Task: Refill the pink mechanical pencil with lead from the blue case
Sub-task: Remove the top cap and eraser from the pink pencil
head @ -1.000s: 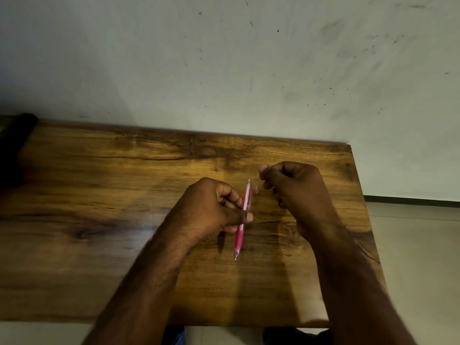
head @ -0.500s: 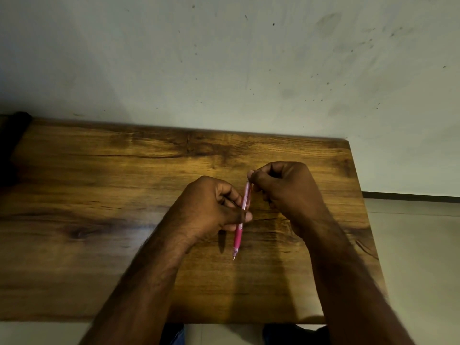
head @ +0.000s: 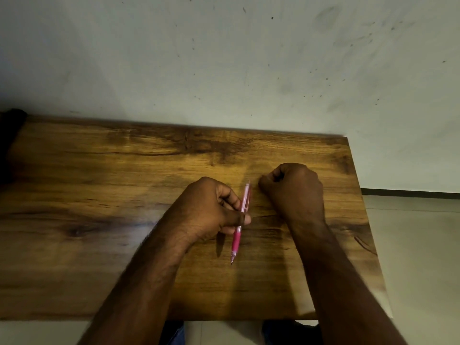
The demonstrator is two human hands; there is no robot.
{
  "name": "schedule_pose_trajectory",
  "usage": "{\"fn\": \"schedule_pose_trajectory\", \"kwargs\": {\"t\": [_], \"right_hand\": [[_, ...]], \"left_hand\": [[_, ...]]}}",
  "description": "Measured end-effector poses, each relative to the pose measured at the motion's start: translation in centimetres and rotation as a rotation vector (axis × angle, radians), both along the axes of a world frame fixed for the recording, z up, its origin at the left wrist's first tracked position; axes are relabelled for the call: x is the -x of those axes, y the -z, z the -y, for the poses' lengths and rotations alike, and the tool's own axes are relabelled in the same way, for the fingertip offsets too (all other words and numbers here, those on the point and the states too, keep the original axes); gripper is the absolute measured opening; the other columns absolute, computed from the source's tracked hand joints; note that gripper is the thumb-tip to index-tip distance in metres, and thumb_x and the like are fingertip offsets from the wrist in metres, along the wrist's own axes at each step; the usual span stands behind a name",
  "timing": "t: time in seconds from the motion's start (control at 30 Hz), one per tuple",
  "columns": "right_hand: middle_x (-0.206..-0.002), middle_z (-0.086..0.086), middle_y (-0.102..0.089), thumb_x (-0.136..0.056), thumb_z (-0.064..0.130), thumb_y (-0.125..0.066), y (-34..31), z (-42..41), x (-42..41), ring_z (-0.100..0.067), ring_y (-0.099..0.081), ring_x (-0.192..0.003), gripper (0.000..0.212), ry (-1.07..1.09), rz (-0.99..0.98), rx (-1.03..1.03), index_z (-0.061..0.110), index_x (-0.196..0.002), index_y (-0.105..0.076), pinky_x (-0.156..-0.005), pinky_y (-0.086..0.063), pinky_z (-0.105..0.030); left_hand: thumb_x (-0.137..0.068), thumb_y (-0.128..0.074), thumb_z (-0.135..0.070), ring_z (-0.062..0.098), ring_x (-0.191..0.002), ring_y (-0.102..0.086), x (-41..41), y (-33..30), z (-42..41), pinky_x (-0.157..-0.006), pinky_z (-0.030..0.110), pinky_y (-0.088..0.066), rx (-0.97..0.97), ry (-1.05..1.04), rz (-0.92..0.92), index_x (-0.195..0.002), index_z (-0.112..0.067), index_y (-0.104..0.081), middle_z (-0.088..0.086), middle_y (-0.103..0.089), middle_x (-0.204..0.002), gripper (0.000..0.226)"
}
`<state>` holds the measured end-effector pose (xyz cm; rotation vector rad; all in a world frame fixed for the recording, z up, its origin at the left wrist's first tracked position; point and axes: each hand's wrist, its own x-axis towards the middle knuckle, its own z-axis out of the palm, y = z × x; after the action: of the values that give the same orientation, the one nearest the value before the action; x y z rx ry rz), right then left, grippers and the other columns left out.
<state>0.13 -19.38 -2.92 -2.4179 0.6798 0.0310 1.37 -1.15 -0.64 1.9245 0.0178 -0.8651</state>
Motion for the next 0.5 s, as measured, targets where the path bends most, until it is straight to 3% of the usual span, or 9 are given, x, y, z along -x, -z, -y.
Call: {"fn": "schedule_pose_trajectory", "kwargs": {"t": [0.2, 0.33, 0.4, 0.5], "right_hand": [[-0.076, 0.006, -0.073, -0.086, 0.042, -0.076, -0.8, 0.8, 0.0, -0.016, -0.069, -0.077, 0.022, 0.001, 0.006, -0.026, 0.022, -0.075, -0.075, -0.069, -0.055, -0.032], [-0.064, 0.005, -0.075, -0.084, 0.043, -0.081, -3.3, 2.1, 0.6, -0.005, -0.069, -0.058, 0.026, 0.039, 0.076, -0.322, 0.022, -0.069, -0.076, -0.052, -0.053, -0.026], [-0.063, 0.005, -0.076, -0.084, 0.04, -0.081, -4.1, 2.0, 1.0, -0.003, -0.067, -0.051, 0.025, -0.114, -0.123, -0.422, 0.019, -0.07, -0.078, -0.047, -0.05, -0.018], [-0.068, -0.004, -0.079, -0.088, 0.023, -0.081, -4.1, 0.8, 1.6, -0.012, -0.074, -0.059, 0.012, -0.326, -0.464, -0.481, 0.015, -0.079, -0.079, -0.051, -0.054, -0.021]], "left_hand": [[-0.071, -0.092, -0.014, 0.024, -0.069, -0.079, -0.1, 0.2, -0.2, -0.072, 0.041, -0.067, 0.002, 0.003, -0.003, -0.082, -0.012, -0.079, 0.008, -0.08, -0.074, 0.017], [-0.072, -0.091, -0.012, 0.021, -0.069, -0.079, -0.1, 0.0, -0.2, -0.069, 0.035, -0.066, 0.015, -0.028, -0.002, -0.083, -0.012, -0.079, 0.007, -0.08, -0.075, 0.016], [-0.072, -0.091, -0.01, 0.018, -0.068, -0.079, -0.1, 0.0, -0.1, -0.066, 0.032, -0.065, 0.017, -0.054, -0.002, -0.083, -0.011, -0.079, 0.006, -0.08, -0.074, 0.016], [-0.073, -0.091, -0.009, 0.021, -0.069, -0.08, -0.1, 0.2, 0.1, -0.071, 0.039, -0.067, 0.013, -0.1, 0.008, -0.084, -0.009, -0.077, 0.008, -0.08, -0.074, 0.017]]}}
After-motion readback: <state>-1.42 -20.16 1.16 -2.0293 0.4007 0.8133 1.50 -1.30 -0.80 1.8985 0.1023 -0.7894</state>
